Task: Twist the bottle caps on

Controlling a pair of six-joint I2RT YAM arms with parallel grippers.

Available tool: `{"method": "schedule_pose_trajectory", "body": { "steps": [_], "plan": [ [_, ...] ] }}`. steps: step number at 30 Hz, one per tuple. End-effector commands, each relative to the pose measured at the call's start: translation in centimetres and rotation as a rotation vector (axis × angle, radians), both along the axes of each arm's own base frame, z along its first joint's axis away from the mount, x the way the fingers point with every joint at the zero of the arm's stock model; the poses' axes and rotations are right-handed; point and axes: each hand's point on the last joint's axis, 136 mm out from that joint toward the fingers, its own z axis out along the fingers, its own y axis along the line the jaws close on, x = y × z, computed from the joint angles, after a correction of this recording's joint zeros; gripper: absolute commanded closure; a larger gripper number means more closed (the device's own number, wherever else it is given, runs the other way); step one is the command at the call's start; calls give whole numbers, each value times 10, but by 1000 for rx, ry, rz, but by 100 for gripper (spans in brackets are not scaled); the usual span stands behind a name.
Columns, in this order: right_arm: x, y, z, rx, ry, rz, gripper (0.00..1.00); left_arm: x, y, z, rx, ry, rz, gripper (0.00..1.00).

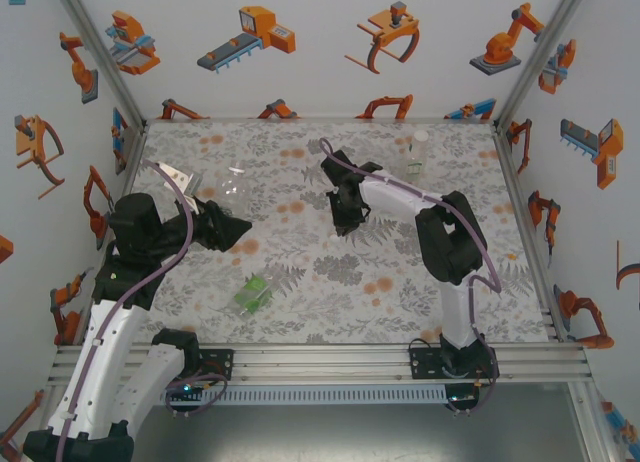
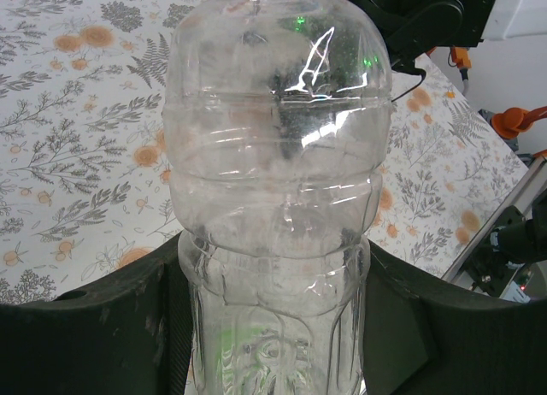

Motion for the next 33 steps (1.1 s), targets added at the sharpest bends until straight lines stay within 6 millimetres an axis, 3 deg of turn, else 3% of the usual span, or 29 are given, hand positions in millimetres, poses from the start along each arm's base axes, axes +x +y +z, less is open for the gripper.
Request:
{"method": "schedule_pose_trajectory", "body": {
  "steps": [1,24,28,33],
  "plan": [
    [-4,0,-4,8,20,3,84,0,-1,10,-22,-29,-10,100],
    [-12,-15,-40,3,86,-37,98,3,-2,8,-15,-18,-12,100],
    [-13,-21,-39,65,88,-80,98,3,-2,9,-15,-20,-13,100],
    [-9,-29,-25,144,60,-136,98,4,-3,8,-15,-14,-16,100]
  ]
}}
